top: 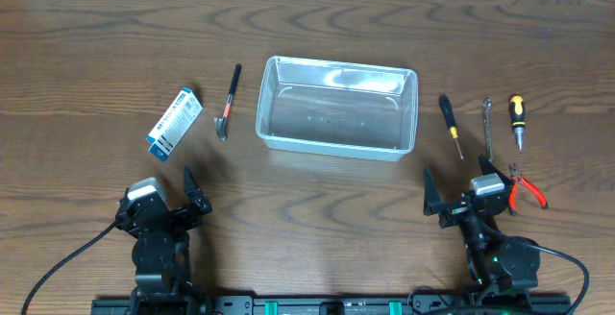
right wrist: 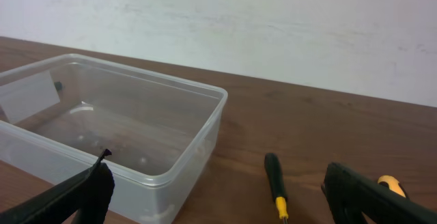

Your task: Pack container

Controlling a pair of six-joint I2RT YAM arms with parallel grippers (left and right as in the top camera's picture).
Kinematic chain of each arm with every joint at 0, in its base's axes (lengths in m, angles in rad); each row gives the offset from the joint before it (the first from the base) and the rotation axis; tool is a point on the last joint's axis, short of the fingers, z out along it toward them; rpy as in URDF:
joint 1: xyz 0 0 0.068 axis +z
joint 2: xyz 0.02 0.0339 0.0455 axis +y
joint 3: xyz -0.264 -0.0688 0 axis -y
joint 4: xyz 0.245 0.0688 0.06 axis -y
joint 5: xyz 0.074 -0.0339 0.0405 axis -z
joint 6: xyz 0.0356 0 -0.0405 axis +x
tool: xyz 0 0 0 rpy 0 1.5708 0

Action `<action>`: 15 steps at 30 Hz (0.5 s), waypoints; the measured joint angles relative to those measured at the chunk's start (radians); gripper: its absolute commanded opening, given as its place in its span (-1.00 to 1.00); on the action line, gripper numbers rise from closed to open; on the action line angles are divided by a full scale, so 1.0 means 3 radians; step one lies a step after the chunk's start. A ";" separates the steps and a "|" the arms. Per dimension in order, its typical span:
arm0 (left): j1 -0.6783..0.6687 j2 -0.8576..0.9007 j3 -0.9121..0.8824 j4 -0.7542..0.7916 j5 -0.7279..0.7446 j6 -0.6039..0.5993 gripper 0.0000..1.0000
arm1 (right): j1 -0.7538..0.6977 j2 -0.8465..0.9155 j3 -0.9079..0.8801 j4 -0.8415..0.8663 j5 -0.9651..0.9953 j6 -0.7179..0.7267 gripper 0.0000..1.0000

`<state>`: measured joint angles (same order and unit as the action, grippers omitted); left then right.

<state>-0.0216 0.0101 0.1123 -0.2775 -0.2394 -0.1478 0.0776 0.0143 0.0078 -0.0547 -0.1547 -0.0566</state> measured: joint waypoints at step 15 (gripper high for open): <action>0.0000 0.0000 0.0000 0.0001 -0.0001 0.0000 0.96 | 0.0000 0.0000 0.0000 0.0000 0.0000 0.0000 0.98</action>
<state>-0.0216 0.0101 0.1123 -0.2771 -0.2398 -0.1478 0.0776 0.0143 0.0078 -0.0547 -0.1547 -0.0566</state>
